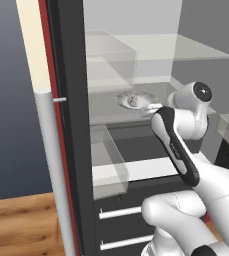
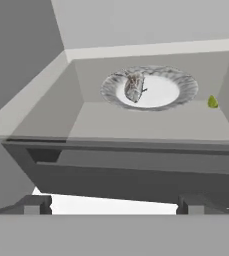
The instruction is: Transport the fish from the fridge to the microwave and turn on the microwave.
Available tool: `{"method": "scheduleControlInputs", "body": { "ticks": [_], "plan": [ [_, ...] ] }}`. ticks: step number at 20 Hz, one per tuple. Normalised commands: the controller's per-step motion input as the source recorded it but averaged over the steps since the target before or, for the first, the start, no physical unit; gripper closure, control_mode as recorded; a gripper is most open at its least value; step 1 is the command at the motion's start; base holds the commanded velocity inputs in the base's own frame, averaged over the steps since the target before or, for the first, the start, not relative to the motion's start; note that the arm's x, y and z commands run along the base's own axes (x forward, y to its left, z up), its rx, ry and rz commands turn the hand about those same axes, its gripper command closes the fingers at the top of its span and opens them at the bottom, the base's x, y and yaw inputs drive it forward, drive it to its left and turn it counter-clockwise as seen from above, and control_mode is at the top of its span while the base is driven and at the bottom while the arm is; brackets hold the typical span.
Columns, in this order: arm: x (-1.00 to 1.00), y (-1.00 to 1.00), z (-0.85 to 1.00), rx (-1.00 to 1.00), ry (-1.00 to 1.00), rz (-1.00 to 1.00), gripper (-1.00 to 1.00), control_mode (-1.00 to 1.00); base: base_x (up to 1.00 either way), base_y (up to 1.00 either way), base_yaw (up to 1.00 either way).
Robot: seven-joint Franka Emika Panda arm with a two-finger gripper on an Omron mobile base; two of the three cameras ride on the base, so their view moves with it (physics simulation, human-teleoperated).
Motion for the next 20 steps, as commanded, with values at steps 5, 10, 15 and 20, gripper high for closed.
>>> {"method": "scheduleControlInputs", "body": {
  "ticks": [5, 10, 15, 20],
  "plan": [
    [0.39, -0.04, 0.00, 0.03, 0.00, -0.02, -1.00, -1.00, 0.00, 0.00, 0.00],
    [0.57, 0.00, 0.02, 0.00, 0.02, -0.04, -1.00, -1.00, 0.00, 0.00, 0.00],
    [0.46, -0.01, 0.04, 0.00, 0.07, -0.01, -1.00, -1.00, 0.00, 0.00, 0.00],
    [0.43, 0.00, 0.00, 0.00, 0.09, 0.00, -1.00, -1.00, 0.00, 0.00, 0.00]
  ]
}}
